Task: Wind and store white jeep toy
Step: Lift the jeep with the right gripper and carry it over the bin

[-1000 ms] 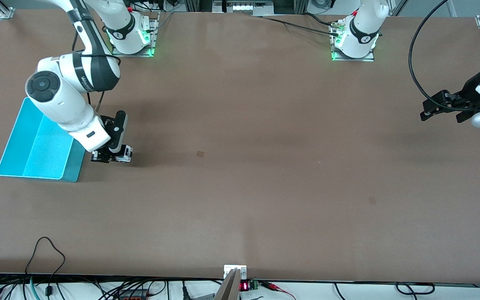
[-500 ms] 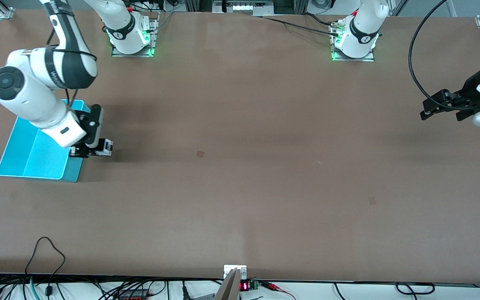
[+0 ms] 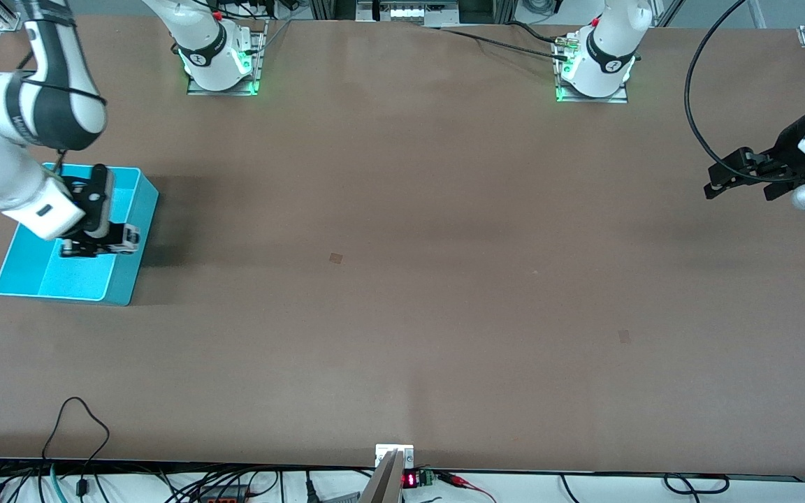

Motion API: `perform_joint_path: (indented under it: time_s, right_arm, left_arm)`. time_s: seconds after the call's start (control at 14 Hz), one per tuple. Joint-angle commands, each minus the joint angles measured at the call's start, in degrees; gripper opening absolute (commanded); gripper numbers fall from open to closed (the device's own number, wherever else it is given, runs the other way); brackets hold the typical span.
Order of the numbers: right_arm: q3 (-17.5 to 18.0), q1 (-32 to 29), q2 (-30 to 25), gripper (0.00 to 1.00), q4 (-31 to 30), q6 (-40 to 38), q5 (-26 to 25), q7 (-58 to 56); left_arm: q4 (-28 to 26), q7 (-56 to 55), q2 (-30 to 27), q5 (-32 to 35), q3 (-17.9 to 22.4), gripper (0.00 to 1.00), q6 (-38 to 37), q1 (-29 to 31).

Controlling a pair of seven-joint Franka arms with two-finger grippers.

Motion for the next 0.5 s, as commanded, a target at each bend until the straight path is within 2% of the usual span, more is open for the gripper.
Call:
perform_joint_path:
  time_s: [0.0,0.43]
  right_arm:
    - [-1.4,-2.0,-1.0,0.00,-0.8,0.1,1.1,-3.9]
    - [-1.9,-7.0,2.3,0.00,-2.5,5.1,1.5,0.0]
  left_arm:
    - [-1.3,-0.8,-1.4,1.4,-0.6,1.00,0.3,0.1]
    - [-1.3,-0.8,-1.4,1.4,-0.6,1.00,0.2,0.1]
